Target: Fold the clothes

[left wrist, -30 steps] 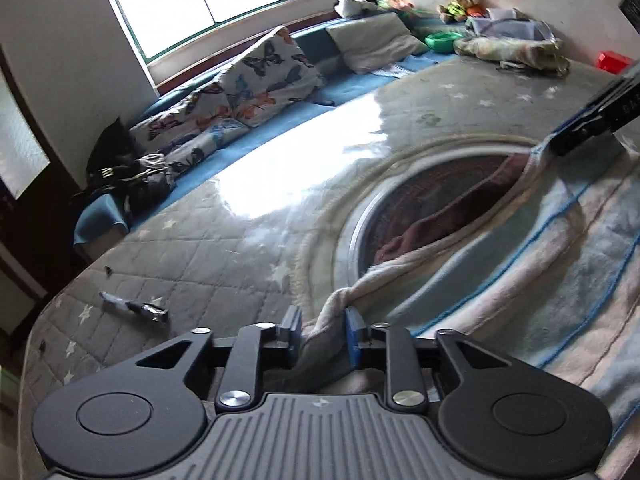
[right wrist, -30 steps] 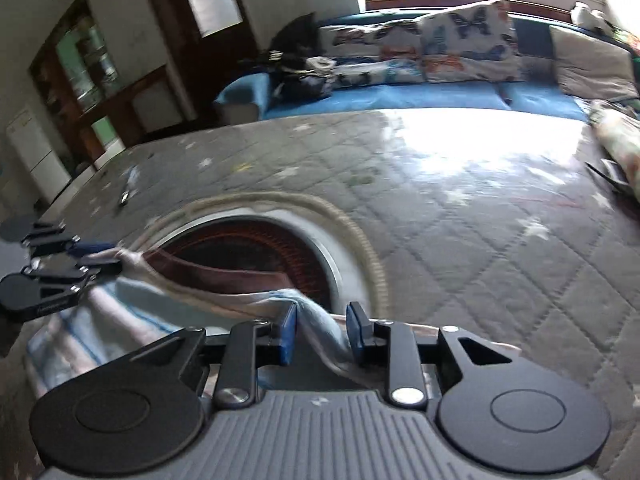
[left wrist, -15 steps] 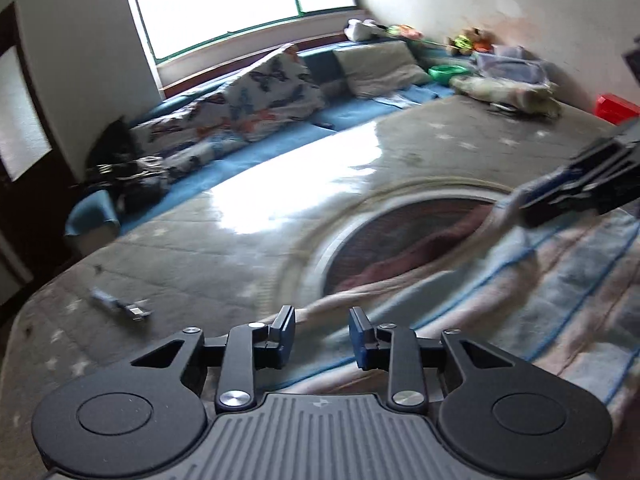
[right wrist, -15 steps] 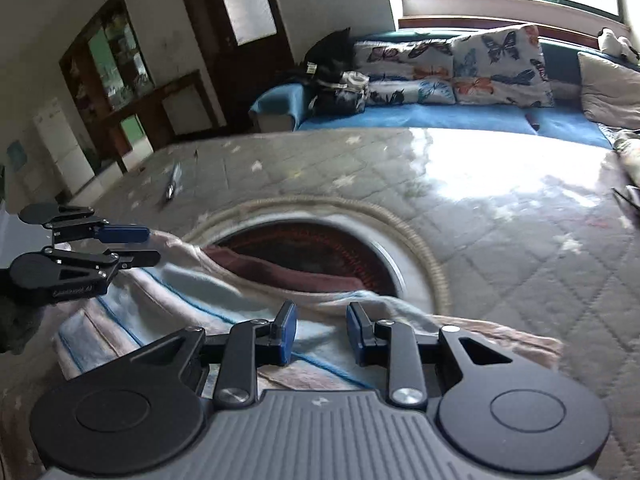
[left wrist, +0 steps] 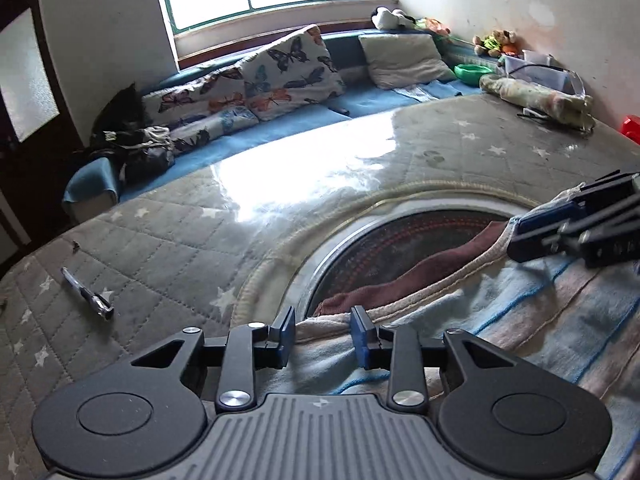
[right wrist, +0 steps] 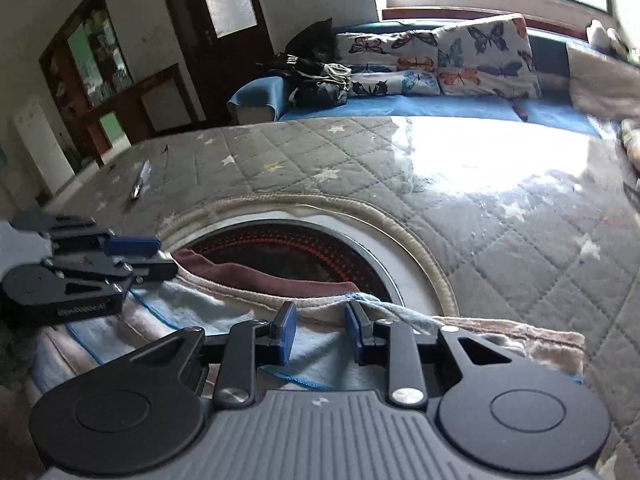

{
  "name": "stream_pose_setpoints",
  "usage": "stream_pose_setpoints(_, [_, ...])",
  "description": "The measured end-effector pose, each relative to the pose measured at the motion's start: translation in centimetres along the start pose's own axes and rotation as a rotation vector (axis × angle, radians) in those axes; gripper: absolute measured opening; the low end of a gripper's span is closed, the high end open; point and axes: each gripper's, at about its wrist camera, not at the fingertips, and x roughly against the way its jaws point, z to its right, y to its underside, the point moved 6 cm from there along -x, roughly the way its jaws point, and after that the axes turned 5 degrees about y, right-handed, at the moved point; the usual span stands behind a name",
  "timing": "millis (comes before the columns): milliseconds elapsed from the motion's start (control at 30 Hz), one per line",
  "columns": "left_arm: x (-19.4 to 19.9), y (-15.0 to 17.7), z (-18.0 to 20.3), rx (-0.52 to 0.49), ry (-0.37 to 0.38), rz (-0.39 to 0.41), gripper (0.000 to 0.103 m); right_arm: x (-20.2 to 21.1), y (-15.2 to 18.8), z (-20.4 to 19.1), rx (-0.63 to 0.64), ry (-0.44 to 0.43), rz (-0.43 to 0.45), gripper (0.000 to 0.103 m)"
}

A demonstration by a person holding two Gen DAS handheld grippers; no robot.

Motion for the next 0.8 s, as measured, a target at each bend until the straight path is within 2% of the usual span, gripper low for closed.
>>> stream_pose_setpoints(133, [-0.1, -0.1, 0.8, 0.003, 0.013, 0.004, 0.033, -0.4, -0.2, -1.0, 0.081, 0.050, 0.007, 0.033])
stream_pose_setpoints(267, [-0.2, -0.2, 1.7, 0.006, 0.027, 0.008, 0.033, 0.0, -0.1, -1.7, 0.102, 0.063, 0.028, 0.033])
stream_pose_setpoints(633, [-0.3, -0.2, 2.9, 0.011, 0.047, 0.015, 0.033, 1.1, 1.9, -4.5, 0.215, 0.007, 0.014, 0.036])
stream_pose_setpoints(800, [-0.3, -0.3, 3.0, 0.013, 0.043, 0.017, 0.033, 2.8, 4.3, -5.1, 0.250, -0.030, 0.003, 0.039])
